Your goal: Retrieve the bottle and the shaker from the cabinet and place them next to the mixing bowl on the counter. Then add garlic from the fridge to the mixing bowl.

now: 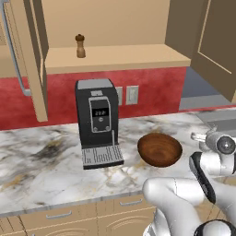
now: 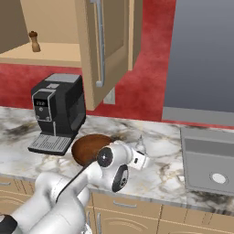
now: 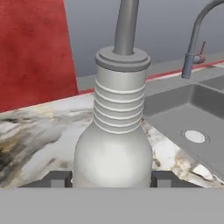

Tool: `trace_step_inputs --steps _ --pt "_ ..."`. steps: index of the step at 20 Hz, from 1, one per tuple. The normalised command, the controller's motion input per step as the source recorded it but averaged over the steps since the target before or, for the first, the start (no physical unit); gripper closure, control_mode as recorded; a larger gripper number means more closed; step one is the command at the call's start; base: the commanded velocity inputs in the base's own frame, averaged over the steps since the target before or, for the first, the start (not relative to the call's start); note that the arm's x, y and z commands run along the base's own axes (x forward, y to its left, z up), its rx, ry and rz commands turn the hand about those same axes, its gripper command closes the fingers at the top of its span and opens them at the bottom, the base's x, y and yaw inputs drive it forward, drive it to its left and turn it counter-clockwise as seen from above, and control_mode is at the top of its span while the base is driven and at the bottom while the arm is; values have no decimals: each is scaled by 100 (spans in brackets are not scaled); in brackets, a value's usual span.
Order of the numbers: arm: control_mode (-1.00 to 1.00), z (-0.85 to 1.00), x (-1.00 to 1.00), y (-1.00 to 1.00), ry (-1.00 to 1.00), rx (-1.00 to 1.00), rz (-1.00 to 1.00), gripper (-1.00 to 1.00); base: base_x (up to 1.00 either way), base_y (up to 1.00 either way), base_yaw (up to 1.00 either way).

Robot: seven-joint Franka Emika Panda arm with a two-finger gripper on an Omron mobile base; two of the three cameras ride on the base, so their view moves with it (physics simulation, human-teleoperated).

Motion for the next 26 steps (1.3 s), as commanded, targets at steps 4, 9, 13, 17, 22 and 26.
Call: trace_step_inputs --steps 4,9,13,17,22,26 --pt "-100 -8 16 -26 -1 0 48 100 0 0 0" --pt "-100 0 16 -13 -8 0 49 100 0 0 0" --pt "-100 0 4 -34 -17 0 34 100 0 0 0" --pt "-100 14 4 -37 -1 -3 13 100 0 0 0" --pt "-100 -5 7 -9 3 -2 7 100 0 0 0" --pt "-100 -10 19 3 1 -3 8 100 0 0 0"
